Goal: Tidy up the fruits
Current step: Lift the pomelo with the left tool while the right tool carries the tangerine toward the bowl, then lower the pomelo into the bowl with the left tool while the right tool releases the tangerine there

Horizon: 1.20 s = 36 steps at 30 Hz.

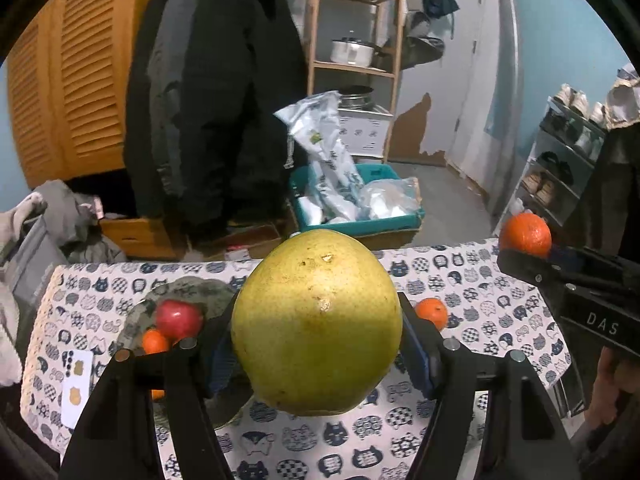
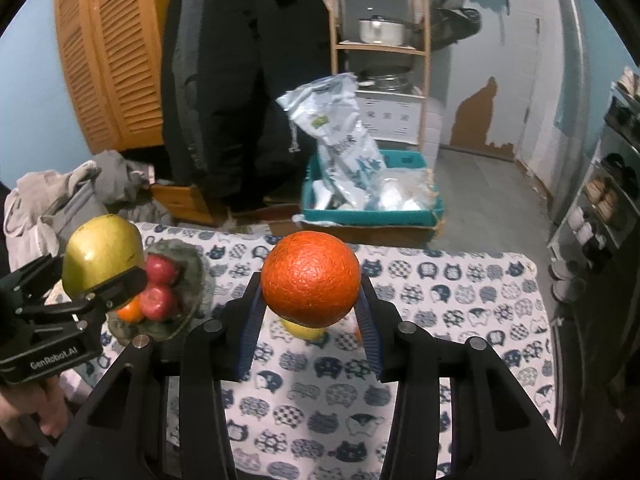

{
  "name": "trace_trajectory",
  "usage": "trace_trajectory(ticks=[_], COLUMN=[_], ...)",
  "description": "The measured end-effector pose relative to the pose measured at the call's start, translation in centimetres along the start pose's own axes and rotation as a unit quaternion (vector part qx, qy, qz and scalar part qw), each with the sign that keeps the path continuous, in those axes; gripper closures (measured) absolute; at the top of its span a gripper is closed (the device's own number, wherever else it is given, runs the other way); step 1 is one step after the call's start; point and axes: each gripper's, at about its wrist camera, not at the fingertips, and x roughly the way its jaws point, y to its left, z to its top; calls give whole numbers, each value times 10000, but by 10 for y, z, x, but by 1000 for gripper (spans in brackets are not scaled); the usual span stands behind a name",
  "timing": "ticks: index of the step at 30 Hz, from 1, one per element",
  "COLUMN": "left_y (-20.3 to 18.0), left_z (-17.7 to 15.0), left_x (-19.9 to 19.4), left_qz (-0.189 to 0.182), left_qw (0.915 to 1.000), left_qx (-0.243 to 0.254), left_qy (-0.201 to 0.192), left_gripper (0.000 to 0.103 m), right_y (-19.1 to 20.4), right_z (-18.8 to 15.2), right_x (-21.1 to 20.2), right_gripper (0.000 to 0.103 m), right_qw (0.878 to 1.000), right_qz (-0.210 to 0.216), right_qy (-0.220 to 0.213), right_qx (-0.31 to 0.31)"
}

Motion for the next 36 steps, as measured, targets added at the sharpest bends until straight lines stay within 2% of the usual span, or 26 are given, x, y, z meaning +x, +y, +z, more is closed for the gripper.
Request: trace_trajectory(ticks=[13, 22, 36], left_y=[77, 116, 163], left_z=[-15, -33, -82], left_x=[3, 18, 68], left_qz=[670, 1007, 1090], left_qw=[9965, 9915, 9787], left_qx=[-466, -688, -1105], left_qy=[186, 454, 1341], left_gripper=[32, 32, 32], right_y=[74, 121, 168], right_z=[27, 33, 15], right_x=[45, 92, 166], right_gripper=[60, 60, 60], right_qw=[9968, 9922, 9828], right_qz=[711, 1007, 1176], right_qy=[223, 542, 1253], right_qx=[-298, -498, -683])
